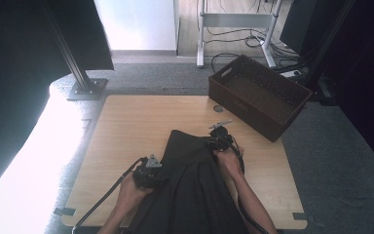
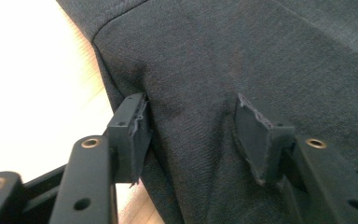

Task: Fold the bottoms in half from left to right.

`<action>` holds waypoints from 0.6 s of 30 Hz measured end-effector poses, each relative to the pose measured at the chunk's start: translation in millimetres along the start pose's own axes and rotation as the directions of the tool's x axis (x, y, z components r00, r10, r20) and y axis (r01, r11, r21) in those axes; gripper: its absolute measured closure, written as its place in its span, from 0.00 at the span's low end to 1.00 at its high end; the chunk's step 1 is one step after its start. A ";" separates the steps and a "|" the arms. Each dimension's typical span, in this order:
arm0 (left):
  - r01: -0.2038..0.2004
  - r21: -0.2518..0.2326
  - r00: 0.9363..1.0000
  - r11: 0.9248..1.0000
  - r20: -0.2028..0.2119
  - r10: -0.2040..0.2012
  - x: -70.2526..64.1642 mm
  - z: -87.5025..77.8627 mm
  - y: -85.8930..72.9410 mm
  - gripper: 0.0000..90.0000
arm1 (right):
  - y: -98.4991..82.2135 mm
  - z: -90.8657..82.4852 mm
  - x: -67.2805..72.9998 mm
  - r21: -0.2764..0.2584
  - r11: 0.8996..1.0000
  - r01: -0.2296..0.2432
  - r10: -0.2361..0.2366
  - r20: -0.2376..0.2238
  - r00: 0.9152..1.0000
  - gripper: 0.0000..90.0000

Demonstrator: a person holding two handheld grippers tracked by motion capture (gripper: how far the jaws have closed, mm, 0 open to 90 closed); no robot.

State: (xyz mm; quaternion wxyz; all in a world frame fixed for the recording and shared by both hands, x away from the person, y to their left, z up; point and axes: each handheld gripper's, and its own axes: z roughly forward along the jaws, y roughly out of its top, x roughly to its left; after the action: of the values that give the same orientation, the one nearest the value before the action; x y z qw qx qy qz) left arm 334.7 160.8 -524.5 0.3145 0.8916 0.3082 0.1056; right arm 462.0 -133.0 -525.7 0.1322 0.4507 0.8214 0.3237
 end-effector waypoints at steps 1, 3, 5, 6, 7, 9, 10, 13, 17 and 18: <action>-0.009 -0.001 1.000 1.000 -0.004 0.009 -0.6 -1.2 0.3 0.67 | 1.1 -1.5 1.4 -0.003 1.000 0.008 -0.008 -0.001 1.000 0.90; -0.027 -0.019 0.999 0.999 -0.021 0.026 -1.4 -8.7 2.6 0.86 | 4.2 -8.4 4.2 -0.027 0.999 0.030 -0.030 0.014 0.999 0.91; -0.037 -0.079 0.998 0.996 -0.046 0.034 -5.3 -21.5 7.9 0.92 | 10.7 -21.2 5.2 -0.080 0.996 0.035 -0.034 0.015 0.999 0.92; -0.048 -0.107 0.997 0.993 -0.057 0.042 -8.3 -26.1 11.1 0.92 | 14.5 -27.6 4.4 -0.107 0.994 0.035 -0.033 0.016 0.999 0.92; -0.053 -0.118 0.997 0.992 -0.053 0.047 -10.8 -27.4 14.4 0.92 | 17.9 -32.3 2.5 -0.123 0.992 0.030 -0.028 0.017 0.999 0.92; -0.055 -0.095 0.998 0.994 -0.038 0.052 -13.0 -18.5 17.8 0.90 | 20.4 -31.7 -4.0 -0.112 0.993 0.020 -0.017 0.030 0.999 0.92; -0.061 -0.056 0.997 0.997 -0.047 0.059 -13.5 -9.9 17.6 0.88 | 18.6 -26.8 -7.9 -0.088 0.996 0.017 -0.014 0.037 0.999 0.92; -0.060 0.009 0.997 0.998 -0.051 0.060 -12.7 8.5 12.6 0.79 | 3.0 -6.4 -18.1 -0.023 1.000 -0.007 0.008 0.045 0.999 0.91; -0.052 -0.012 0.995 0.999 -0.081 0.051 -8.6 -2.1 16.5 0.56 | -7.6 -5.4 -22.2 -0.062 0.998 -0.033 0.034 0.017 0.999 0.86; -0.035 -0.024 0.996 0.999 -0.080 0.033 -5.8 -6.8 17.8 0.48 | -6.7 -8.8 -21.9 -0.065 0.998 -0.021 0.023 0.025 0.999 0.81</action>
State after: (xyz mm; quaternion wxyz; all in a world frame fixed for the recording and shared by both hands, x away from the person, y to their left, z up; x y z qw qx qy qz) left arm 336.1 149.8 -508.0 0.3112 0.8878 0.3038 0.1505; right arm 465.3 -157.3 -525.0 0.1535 0.4592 0.8037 0.3459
